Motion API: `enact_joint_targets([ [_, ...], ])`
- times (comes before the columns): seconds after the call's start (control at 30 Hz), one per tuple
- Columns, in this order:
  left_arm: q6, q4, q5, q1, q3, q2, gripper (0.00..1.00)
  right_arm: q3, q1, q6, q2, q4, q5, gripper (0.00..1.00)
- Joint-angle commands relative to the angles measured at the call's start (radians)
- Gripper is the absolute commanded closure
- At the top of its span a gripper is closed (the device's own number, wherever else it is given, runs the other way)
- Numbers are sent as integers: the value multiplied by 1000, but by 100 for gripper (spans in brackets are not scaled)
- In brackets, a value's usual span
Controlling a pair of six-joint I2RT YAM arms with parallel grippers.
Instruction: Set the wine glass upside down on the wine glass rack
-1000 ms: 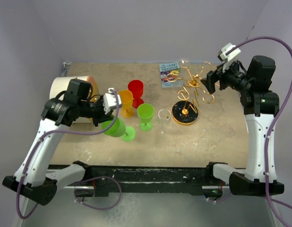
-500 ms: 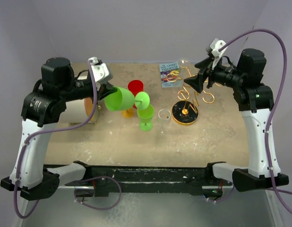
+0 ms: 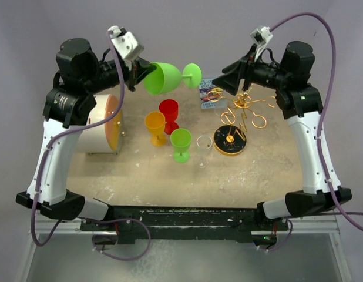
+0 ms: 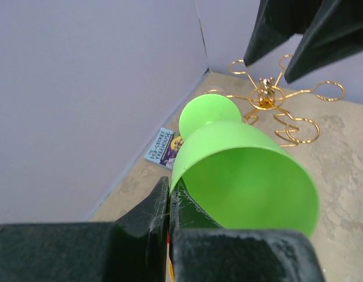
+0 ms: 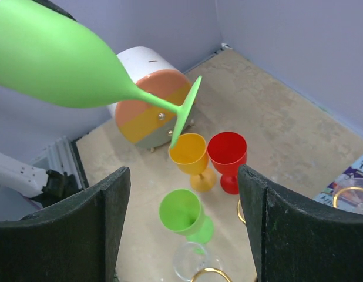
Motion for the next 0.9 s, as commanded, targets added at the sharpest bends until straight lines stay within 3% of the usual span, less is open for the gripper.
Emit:
enact_joint_targets([
  [0.0, -97, 118, -49, 3, 54, 33, 100, 54, 39, 110, 39, 56, 45, 25],
  [0.13, -133, 134, -54, 2, 54, 54, 100, 57, 72, 160, 83, 122, 50, 26],
  [0.27, -153, 142, -47, 2, 55, 62, 100, 48, 94, 239, 129, 185, 90, 34],
  [0.73, -165, 161, -50, 2, 65, 72, 100, 51, 122, 284, 154, 224, 119, 74],
  [0.87, -166, 161, -50, 3, 66, 72, 100, 47, 131, 300, 162, 226, 128, 74],
])
